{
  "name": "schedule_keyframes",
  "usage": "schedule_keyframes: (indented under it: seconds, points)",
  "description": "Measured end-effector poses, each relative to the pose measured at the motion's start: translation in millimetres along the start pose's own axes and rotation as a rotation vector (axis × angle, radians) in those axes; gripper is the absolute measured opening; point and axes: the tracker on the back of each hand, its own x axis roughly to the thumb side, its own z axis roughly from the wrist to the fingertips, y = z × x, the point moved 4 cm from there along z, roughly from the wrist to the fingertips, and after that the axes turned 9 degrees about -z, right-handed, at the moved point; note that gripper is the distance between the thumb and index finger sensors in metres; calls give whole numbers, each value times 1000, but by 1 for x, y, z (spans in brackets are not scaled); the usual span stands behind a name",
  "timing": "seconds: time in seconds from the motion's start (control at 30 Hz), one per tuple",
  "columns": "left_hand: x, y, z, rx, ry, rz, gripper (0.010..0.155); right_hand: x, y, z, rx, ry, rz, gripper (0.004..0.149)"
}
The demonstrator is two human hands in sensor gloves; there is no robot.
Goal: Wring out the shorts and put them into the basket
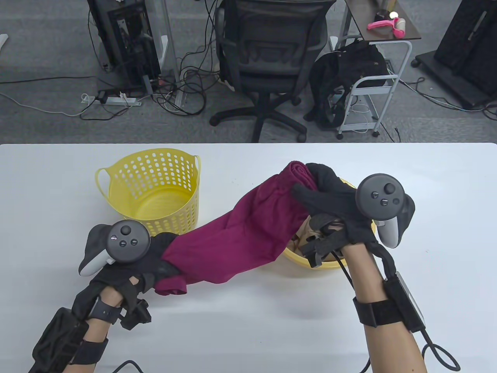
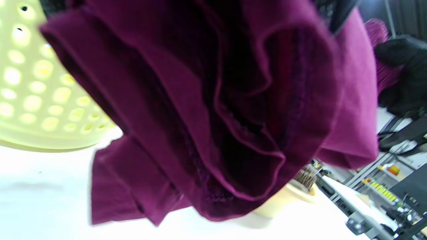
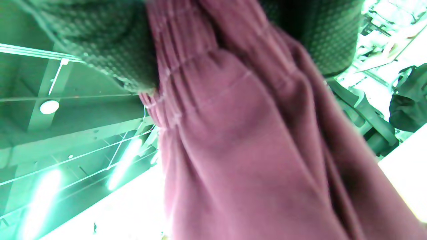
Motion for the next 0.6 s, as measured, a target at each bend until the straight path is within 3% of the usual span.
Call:
schedule_keyframes:
  seconds: [0.23,0.6]
  points:
    - [22,-4,3,56,71,-90,67,10,-27,-7,29,55,-91,61]
    - [36,2,11,230,72,-235,66,26,-67,-22,43,61,-123,60]
